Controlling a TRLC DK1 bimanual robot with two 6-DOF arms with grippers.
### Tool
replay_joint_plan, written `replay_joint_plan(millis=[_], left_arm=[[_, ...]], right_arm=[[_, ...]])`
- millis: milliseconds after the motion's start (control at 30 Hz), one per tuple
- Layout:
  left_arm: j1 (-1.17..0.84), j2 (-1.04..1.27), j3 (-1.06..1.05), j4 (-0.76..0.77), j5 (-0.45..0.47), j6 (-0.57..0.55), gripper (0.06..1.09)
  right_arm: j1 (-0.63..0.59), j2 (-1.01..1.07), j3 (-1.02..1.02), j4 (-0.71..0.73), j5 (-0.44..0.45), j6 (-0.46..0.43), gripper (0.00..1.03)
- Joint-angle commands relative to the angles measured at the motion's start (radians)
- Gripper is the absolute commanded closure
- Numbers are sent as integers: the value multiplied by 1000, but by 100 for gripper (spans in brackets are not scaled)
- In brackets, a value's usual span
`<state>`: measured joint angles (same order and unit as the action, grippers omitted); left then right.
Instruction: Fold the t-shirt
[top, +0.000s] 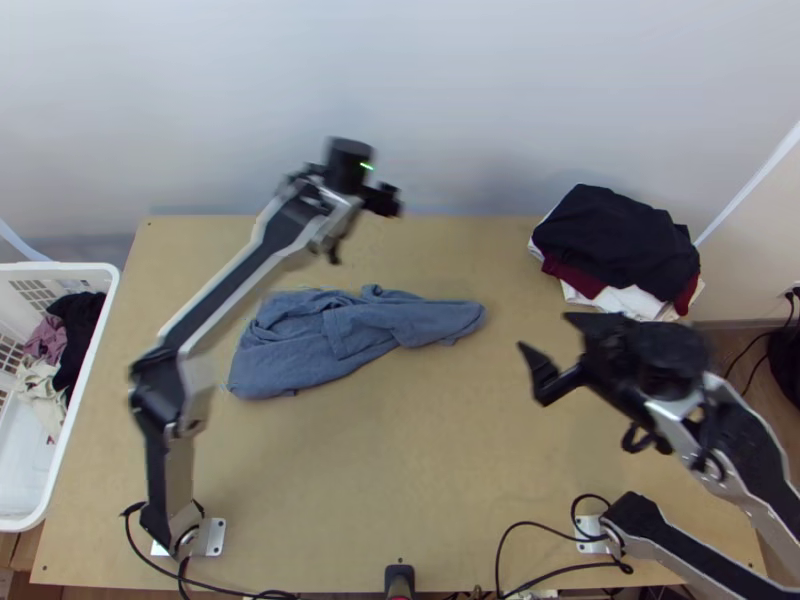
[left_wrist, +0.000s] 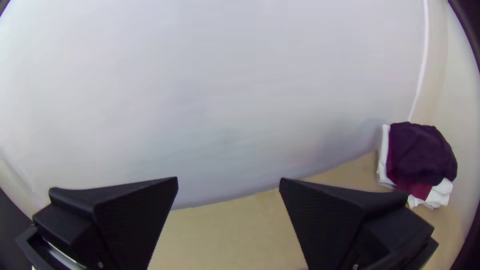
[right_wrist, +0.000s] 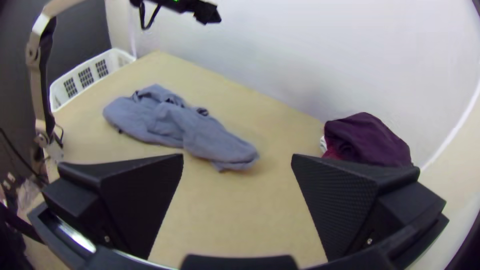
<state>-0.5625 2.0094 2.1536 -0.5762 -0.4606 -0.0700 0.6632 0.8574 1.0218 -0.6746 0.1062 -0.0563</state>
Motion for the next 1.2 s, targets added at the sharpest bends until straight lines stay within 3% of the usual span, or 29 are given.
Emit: replay_joint_plan(millis=[0, 233, 300, 400, 433, 767, 900, 933, 1000, 1033, 1100, 1167], left_arm=[[44, -135, -113, -16, 7, 9, 10], [136, -308, -336, 6, 27, -5, 10], [154, -348, -390, 32, 27, -7, 10], [193, -393, -437, 42, 27, -30, 10], [204, -405, -449, 42, 27, -37, 10], [358, -563, -603, 91, 27, -70, 10], [381, -635, -732, 159, 27, -62, 10], [385, -652, -767, 184, 27, -59, 10], [391, -679, -821, 219, 30, -48, 10], [401, -687, -841, 225, 31, -48, 10], [421, -696, -870, 234, 56, -50, 10], [426, -704, -899, 253, 59, -50, 10]], right_arm=[[81, 63, -48, 3, 41, -140, 5], [225, 149, -175, 144, 87, -421, 10], [256, 177, -206, 221, 96, -453, 12], [288, 230, -255, 345, 104, -510, 33], [294, 246, -275, 383, 104, -540, 35], [239, 445, -411, 767, 104, -784, 35], [210, 503, -411, 837, 96, -812, 35], [208, 512, -405, 857, 90, -813, 40], [208, 526, -407, 896, 86, -840, 64], [208, 532, -410, 920, 76, -858, 65], [208, 555, -404, 934, 76, -869, 62], [208, 582, -391, 938, 76, -876, 33]])
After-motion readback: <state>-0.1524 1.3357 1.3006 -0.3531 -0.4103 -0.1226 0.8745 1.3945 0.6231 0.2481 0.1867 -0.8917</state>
